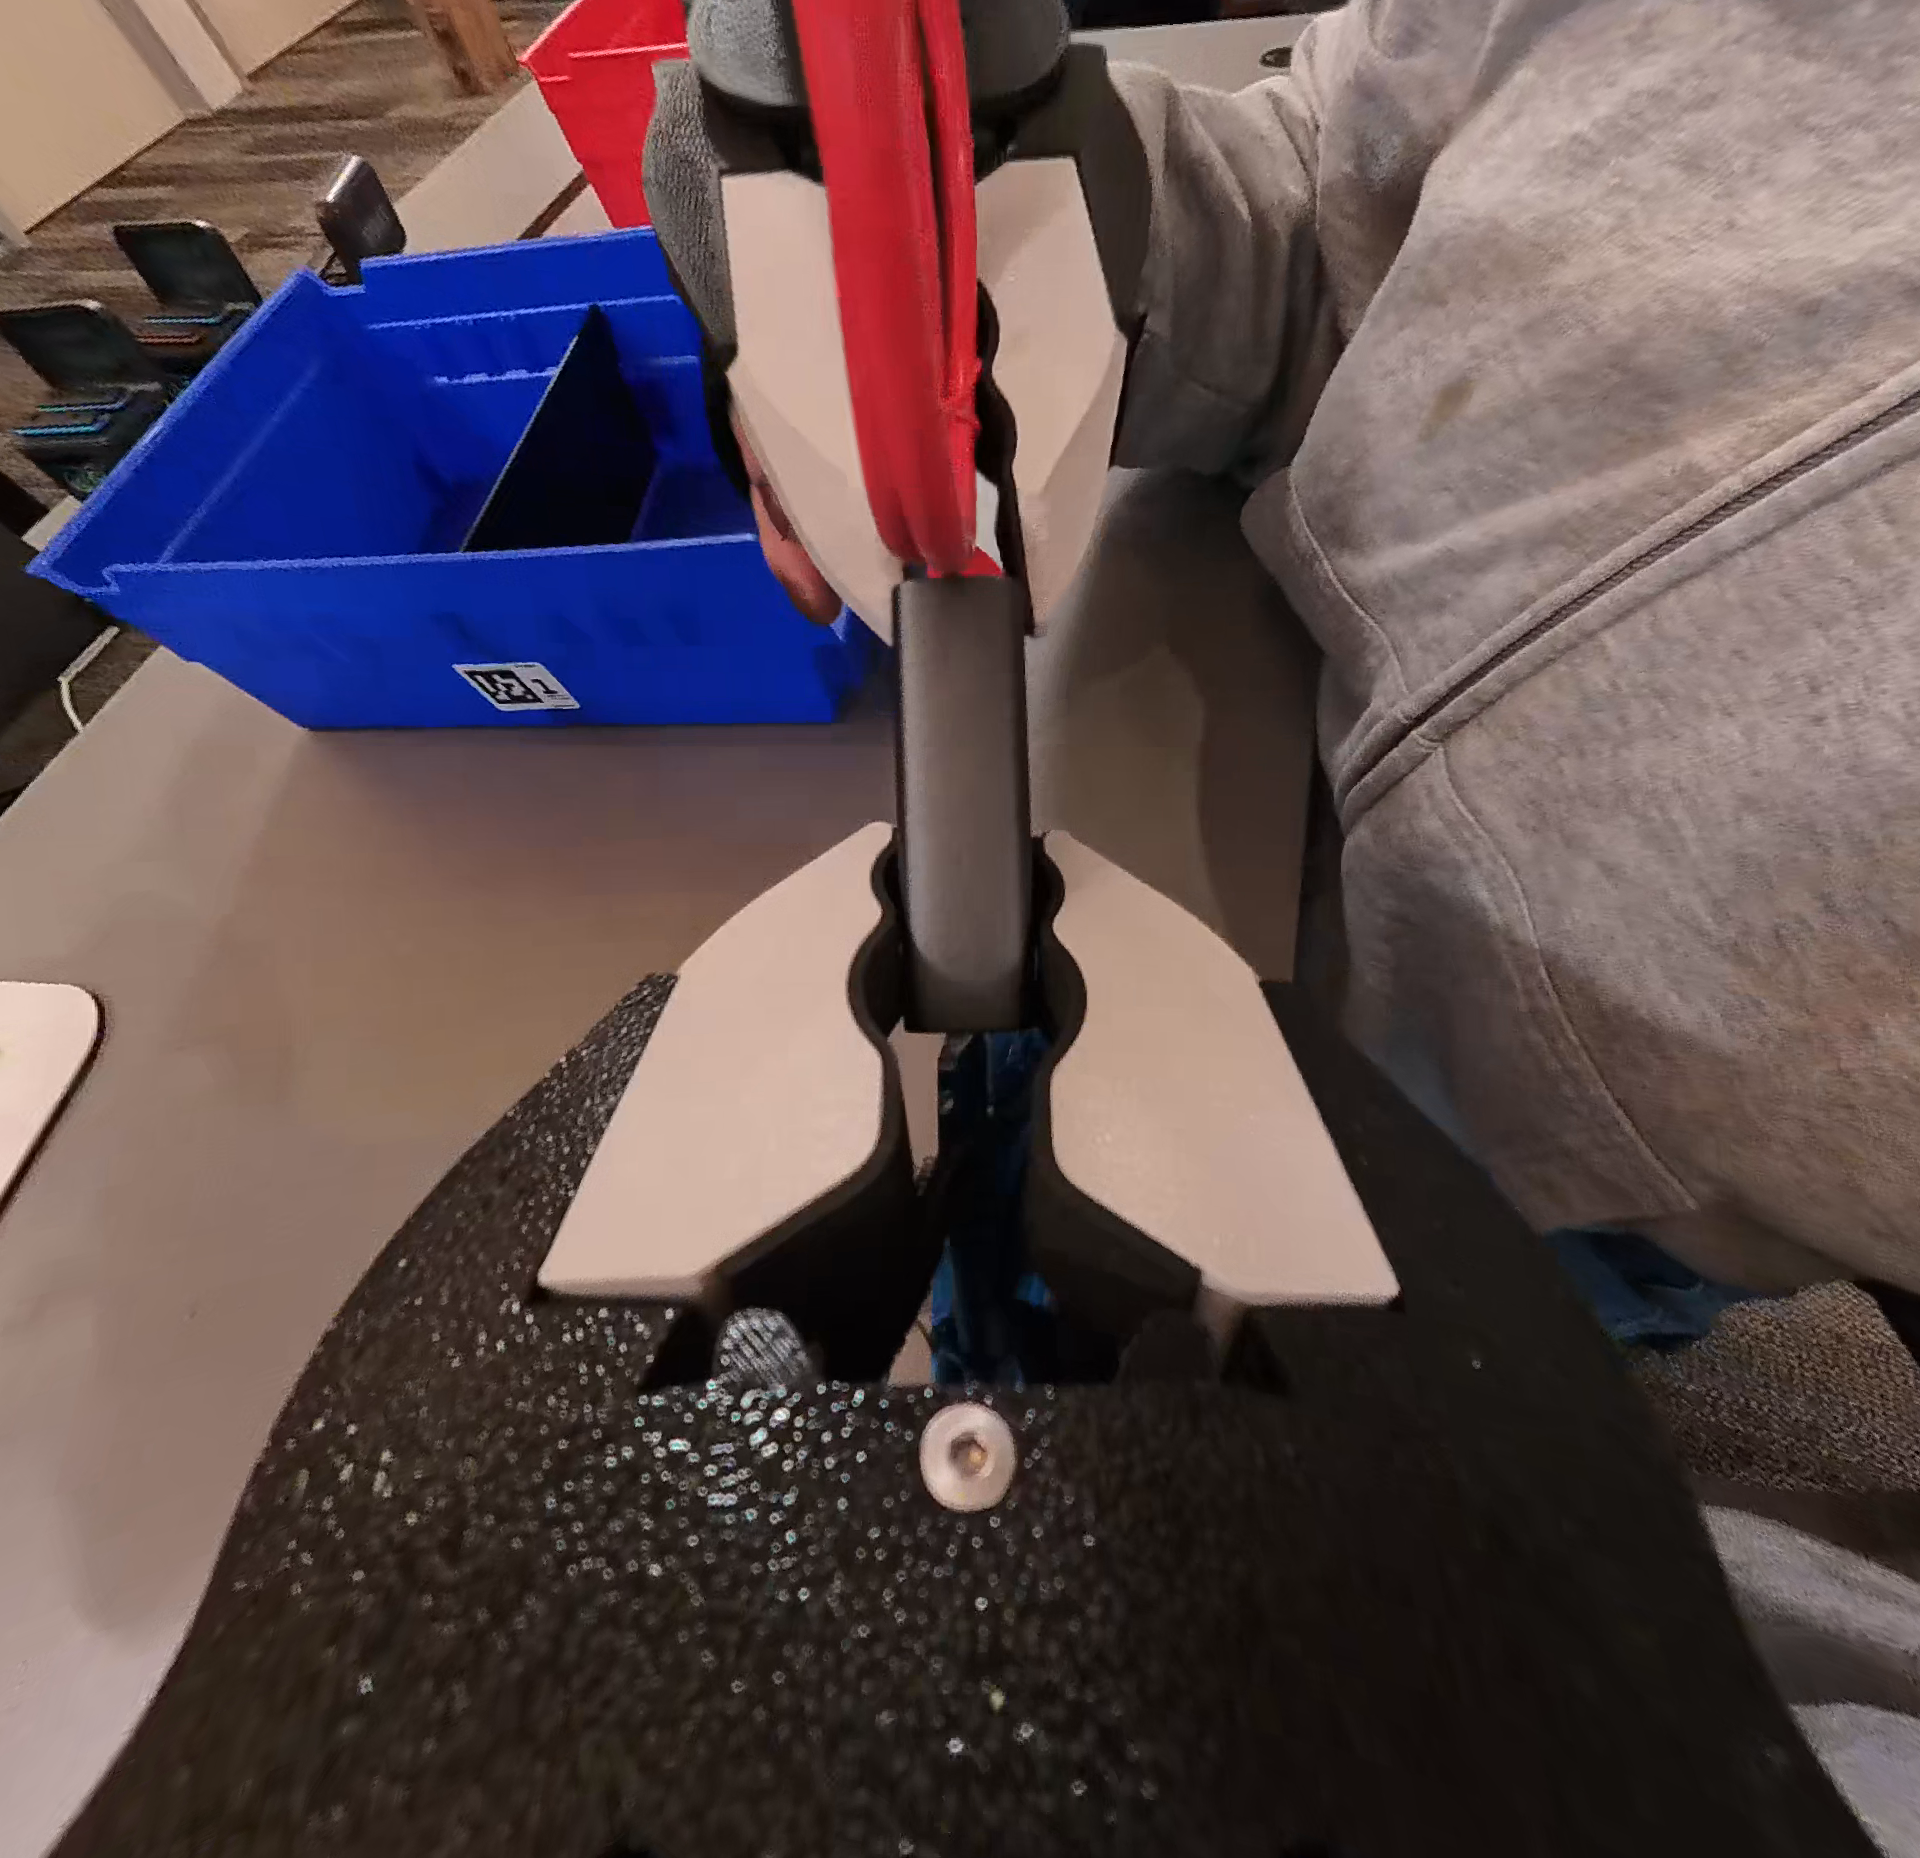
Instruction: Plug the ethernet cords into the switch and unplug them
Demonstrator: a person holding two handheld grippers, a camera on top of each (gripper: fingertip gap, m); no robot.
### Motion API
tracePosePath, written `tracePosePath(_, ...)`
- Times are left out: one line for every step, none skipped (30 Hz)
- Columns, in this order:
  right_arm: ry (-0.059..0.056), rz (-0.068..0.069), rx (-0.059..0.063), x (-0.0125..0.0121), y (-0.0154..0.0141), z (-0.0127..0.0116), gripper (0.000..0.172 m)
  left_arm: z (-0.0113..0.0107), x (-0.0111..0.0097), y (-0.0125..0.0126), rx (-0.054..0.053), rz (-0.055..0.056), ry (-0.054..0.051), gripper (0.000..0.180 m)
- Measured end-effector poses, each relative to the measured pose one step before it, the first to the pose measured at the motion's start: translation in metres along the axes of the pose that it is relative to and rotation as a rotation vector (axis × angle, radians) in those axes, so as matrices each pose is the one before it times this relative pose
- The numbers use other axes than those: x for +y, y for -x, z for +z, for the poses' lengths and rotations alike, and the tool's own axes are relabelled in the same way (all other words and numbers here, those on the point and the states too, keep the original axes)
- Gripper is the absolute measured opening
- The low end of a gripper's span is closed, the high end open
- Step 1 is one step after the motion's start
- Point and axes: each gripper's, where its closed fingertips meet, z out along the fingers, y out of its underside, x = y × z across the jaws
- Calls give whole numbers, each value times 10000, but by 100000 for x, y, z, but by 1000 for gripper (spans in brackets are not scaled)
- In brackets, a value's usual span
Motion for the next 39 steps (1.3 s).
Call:
tracePosePath(-111,129,-75,-49,98,-67,15,83,-90,-55,45,24,3,21)
tracePosePath(-124,100,-26,-48,63,-35,15,81,-109,-11,11,11,-20,21)
tracePosePath(-92,71,34,24,35,2,14,101,-53,19,-19,16,-8,21)
tracePosePath(-36,56,56,105,65,40,14,114,47,-60,26,12,49,21)
tracePosePath(1,72,129,181,16,69,14,102,162,-56,31,-4,104,21)
tracePosePath(25,124,232,218,-95,84,13,90,267,27,-5,-36,142,21)
tracePosePath(-26,175,293,147,-147,47,12,108,251,114,-54,-63,117,21)
tracePosePath(-105,157,301,75,-171,2,12,65,97,226,-148,-101,31,21)
tracePosePath(-130,127,277,1,-164,-36,12,66,-86,313,-236,-86,-64,23)
tracePosePath(-96,88,289,0,-225,-38,12,127,-90,448,-393,-53,-36,26)
tracePosePath(-103,-7,274,-40,-242,-59,12,193,-53,527,-508,-9,6,31)
tracePosePath(-118,-88,185,-75,-138,-43,12,217,-73,463,-517,81,22,36)
tracePosePath(-79,-168,86,-55,-48,-25,13,243,-134,265,-451,250,-7,41)
tracePosePath(18,-228,19,16,-3,-8,12,252,-291,-66,-270,403,-102,46)
tracePosePath(57,-245,-93,39,119,10,12,243,-341,-284,-79,407,-103,49)
tracePosePath(44,-261,-91,-18,163,12,12,231,-244,-215,-51,306,28,46)
tracePosePath(83,-364,2,-4,91,-40,12,122,38,154,-220,279,226,39)
tracePosePath(136,-441,70,26,46,-70,12,23,95,-44,-43,323,193,36)
tracePosePath(110,-419,23,-21,162,-81,12,7,-21,-153,64,186,73,34)
tracePosePath(101,-416,5,-3,216,-60,12,7,-72,-241,131,139,14,31)
tracePosePath(113,-452,7,40,221,-67,12,18,-39,-217,73,197,1,28)
tracePosePath(126,-436,-12,77,216,-66,12,63,10,-259,57,190,29,26)
tracePosePath(103,-310,17,58,139,-41,12,61,26,-162,-13,209,77,25)
tracePosePath(48,-178,61,7,42,-16,12,23,14,-24,-139,274,72,23)
tracePosePath(-8,-225,74,-29,35,-3,13,-40,-16,19,-131,292,54,23)
tracePosePath(11,-380,71,-30,79,4,13,-47,-49,5,-151,302,-2,22)
tracePosePath(85,-482,67,32,125,20,12,-19,-22,-28,-134,324,-21,22)
tracePosePath(130,-536,49,101,148,52,12,3,84,-42,-80,246,9,22)
tracePosePath(116,-514,17,82,137,30,12,34,82,-125,12,145,33,22)
tracePosePath(75,-418,31,47,70,-2,12,26,37,0,-102,190,39,22)
tracePosePath(14,-324,-14,-19,122,-19,12,-3,-19,-20,-121,256,49,22)
tracePosePath(-33,-215,-36,-104,148,-55,12,-47,-82,-113,-46,226,31,22)
tracePosePath(-41,-78,-43,-172,122,-104,12,-80,-153,-80,-87,176,7,22)
tracePosePath(-82,-54,-93,-250,155,-172,13,-96,-265,-63,-148,219,-42,22)
tracePosePath(-101,-82,-154,-294,237,-215,13,-105,-342,-127,-172,276,-19,22)
tracePosePath(-131,19,-209,-310,310,-229,13,-115,-387,-250,-81,225,19,22)
tracePosePath(-174,148,-240,-326,306,-223,13,-139,-421,-278,-49,171,15,22)
tracePosePath(-151,139,-217,-243,266,-210,12,-106,-381,-221,-73,144,50,22)
tracePosePath(-103,116,-189,-150,237,-141,12,-69,-234,-217,-30,133,104,22)
